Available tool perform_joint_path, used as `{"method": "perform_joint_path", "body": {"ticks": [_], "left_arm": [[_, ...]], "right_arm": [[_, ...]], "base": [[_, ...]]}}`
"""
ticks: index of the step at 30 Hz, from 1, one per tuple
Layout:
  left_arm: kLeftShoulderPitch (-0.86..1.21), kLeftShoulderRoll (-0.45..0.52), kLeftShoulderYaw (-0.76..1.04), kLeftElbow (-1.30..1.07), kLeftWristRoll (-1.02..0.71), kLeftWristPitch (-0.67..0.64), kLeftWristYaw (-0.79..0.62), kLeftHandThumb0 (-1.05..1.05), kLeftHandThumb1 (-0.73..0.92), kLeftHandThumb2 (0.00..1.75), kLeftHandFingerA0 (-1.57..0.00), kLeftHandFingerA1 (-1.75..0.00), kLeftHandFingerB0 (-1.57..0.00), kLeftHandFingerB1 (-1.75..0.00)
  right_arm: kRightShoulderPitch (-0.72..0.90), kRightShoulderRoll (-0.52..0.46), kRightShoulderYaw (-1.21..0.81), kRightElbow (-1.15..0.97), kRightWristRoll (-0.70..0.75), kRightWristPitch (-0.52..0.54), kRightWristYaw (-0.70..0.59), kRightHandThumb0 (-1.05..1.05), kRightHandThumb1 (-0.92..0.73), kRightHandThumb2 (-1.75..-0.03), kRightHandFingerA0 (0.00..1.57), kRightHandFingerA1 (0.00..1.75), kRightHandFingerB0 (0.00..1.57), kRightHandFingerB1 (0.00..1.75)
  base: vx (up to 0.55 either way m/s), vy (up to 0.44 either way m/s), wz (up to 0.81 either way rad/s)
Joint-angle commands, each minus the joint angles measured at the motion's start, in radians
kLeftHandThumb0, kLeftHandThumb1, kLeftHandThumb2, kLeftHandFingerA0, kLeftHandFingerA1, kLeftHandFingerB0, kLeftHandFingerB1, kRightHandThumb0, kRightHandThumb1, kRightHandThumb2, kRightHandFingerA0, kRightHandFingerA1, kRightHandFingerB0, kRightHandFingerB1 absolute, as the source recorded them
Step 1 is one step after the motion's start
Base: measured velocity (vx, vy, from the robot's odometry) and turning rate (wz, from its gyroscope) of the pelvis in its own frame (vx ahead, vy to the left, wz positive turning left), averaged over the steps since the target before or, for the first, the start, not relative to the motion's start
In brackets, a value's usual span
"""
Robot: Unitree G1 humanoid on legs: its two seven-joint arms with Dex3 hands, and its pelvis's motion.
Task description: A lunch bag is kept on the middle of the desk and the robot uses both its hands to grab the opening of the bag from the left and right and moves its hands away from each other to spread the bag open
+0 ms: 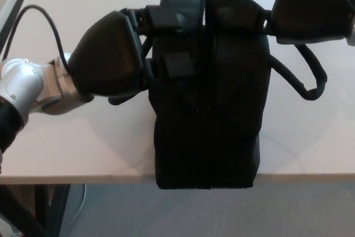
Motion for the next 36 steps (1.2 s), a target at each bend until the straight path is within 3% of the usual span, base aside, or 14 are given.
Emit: {"method": "perform_joint_path", "body": {"ticks": [1,7,11,12,14,15,17,21,22,23,28,30,32,36], "left_arm": [[0.054,0.036,-0.005,-0.01,0.001,-0.016,-0.02,-0.18,0.42,0.71,-0.89,-0.58,-1.02,-0.67],[0.129,0.015,0.008,0.002,-0.031,-0.011,-0.007,-0.16,0.43,0.68,-1.02,-0.65,-1.06,-0.7],[0.214,-0.022,0.014,0.028,-0.068,-0.032,-0.002,-0.09,0.42,0.78,-1.11,-0.71,-1.03,-0.71],[0.223,-0.028,0.014,0.032,-0.07,-0.034,0.001,-0.08,0.4,0.82,-1.14,-0.72,-1.04,-0.73],[0.262,-0.048,0.015,0.047,-0.079,-0.03,0.004,-0.1,0.37,0.93,-1.17,-0.9,-1.05,-0.76],[0.27,-0.052,0.017,0.049,-0.08,-0.028,0.006,-0.1,0.37,0.93,-1.17,-0.9,-1.05,-0.76],[0.312,-0.06,0.032,0.062,-0.111,-0.032,-0.01,-0.18,0.41,0.98,-1.16,-1.19,-1.0,-0.83],[0.368,-0.061,0.068,0.077,-0.158,-0.045,-0.025,-0.1,0.37,0.98,-1.12,-1.3,-1.05,-0.76],[0.377,-0.062,0.077,0.086,-0.168,-0.048,-0.028,-0.02,0.28,1.01,-1.27,-1.26,-1.01,-0.94],[0.396,-0.059,0.095,0.1,-0.187,-0.046,-0.037,-0.13,0.39,0.93,-1.02,-1.51,-1.03,-0.78],[0.433,-0.039,0.141,0.139,-0.221,-0.053,-0.043,-0.08,0.4,0.87,-1.0,-1.56,-1.03,-0.76],[0.439,-0.024,0.154,0.148,-0.227,-0.062,-0.046,-0.08,0.39,0.87,-0.99,-1.57,-1.03,-0.76],[0.446,-0.01,0.167,0.15,-0.233,-0.065,-0.057,-0.08,0.41,0.86,-0.99,-1.56,-1.03,-0.76],[0.455,0.006,0.194,0.166,-0.249,-0.082,-0.053,-0.09,0.43,0.87,-0.98,-1.58,-1.03,-0.78]], "right_arm": [[0.035,-0.015,0.002,0.0,-0.008,-0.029,-0.002,-0.53,-0.49,-0.73,0.47,0.48,0.07,0.33],[0.046,-0.017,-0.01,-0.003,0.013,-0.041,0.022,-0.41,-0.61,-0.59,0.51,0.38,0.13,0.27],[0.053,-0.008,-0.014,-0.007,0.014,-0.039,0.032,-0.52,-0.49,-0.75,0.5,0.49,0.21,0.4],[0.055,-0.008,-0.017,-0.006,0.019,-0.043,0.034,-0.43,-0.58,-0.58,0.6,0.39,0.36,0.32],[0.068,-0.004,-0.028,0.009,0.039,-0.062,0.019,-0.48,-0.45,-0.82,0.87,0.67,0.53,0.55],[0.071,-0.004,-0.029,0.011,0.04,-0.064,0.015,-0.48,-0.45,-0.82,0.87,0.67,0.53,0.55],[0.083,-0.009,-0.031,0.011,0.041,-0.068,0.018,-0.43,-0.55,-0.6,0.93,1.18,0.6,0.43],[0.109,-0.027,-0.027,0.004,0.025,-0.06,-0.011,-0.41,-0.55,-0.57,0.89,1.16,0.63,0.42],[0.118,-0.033,-0.026,0.0,0.02,-0.056,-0.019,-0.51,-0.46,-0.59,0.96,1.12,0.65,0.44],[0.137,-0.042,-0.029,-0.002,0.025,-0.056,-0.022,-0.48,-0.49,-0.59,0.87,1.2,0.62,0.43],[0.224,-0.081,-0.079,-0.03,0.073,-0.043,-0.017,-0.48,-0.45,-0.77,0.89,1.08,0.54,0.52],[0.256,-0.106,-0.099,-0.049,0.083,-0.048,-0.022,-0.4,-0.55,-0.57,0.84,1.09,0.58,0.4],[0.289,-0.126,-0.121,-0.062,0.096,-0.056,-0.019,-0.45,-0.45,-0.76,0.88,1.03,0.54,0.52],[0.388,-0.188,-0.157,-0.092,0.096,-0.057,-0.072,-0.38,-0.54,-0.57,0.91,0.98,0.6,0.41]], "base": [[0.0,0.0,0.0],[0.0,0.0,0.0],[0.0,0.0,0.0],[0.0,0.0,0.0],[0.0,0.0,0.0],[0.0,0.0,0.0],[0.0,0.0,0.0],[0.0,0.0,0.0],[0.0,0.0,0.0],[0.0,0.0,0.0],[0.0,0.0,0.0],[0.0,0.0,0.0],[0.0,0.0,0.0],[0.0,0.0,0.0]]}}
